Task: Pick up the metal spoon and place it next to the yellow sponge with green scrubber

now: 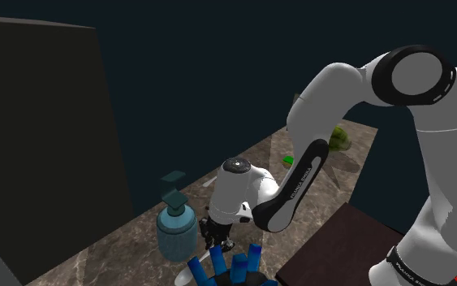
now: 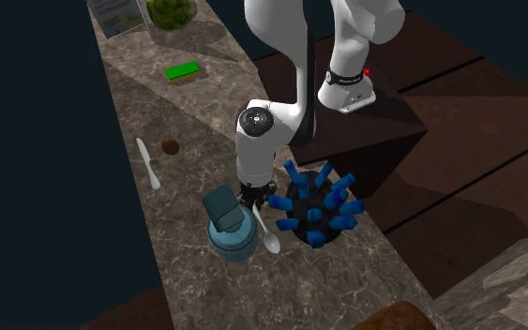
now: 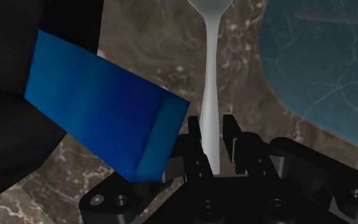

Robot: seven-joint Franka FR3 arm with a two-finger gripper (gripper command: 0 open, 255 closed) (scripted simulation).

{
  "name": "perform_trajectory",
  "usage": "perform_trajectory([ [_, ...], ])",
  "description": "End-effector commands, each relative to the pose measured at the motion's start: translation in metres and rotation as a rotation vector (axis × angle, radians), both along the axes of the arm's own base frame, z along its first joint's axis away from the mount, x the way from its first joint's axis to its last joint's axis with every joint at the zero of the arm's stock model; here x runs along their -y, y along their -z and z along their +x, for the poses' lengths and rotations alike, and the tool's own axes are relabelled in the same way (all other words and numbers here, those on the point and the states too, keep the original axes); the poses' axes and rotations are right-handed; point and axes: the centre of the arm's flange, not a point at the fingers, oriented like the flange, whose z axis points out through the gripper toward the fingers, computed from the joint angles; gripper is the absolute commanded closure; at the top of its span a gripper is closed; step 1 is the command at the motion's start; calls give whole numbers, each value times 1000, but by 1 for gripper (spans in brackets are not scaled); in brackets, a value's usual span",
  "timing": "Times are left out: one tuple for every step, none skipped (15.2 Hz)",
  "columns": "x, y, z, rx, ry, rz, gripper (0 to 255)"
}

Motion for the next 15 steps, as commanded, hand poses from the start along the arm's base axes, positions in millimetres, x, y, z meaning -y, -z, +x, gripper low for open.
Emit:
perform_trajectory([
  [0,0,0,0,0,0,255],
  [0,0,0,0,0,0,255],
  [0,0,0,0,0,0,255],
  [0,-5,0,0,0,0,255],
  [0,-11,0,0,0,0,255],
  [0,-16,0,0,0,0,255],
  [0,-21,0,0,0,0,255],
  [0,-26,0,0,0,0,255],
  [0,-32,0,0,0,0,255],
  [0,-37,0,0,0,0,255],
  [0,-42,0,0,0,0,255],
  [0,-48,0,0,0,0,255],
  [0,-53,0,0,0,0,255],
  [0,-58,0,0,0,0,255],
  [0,-63,0,0,0,0,255],
])
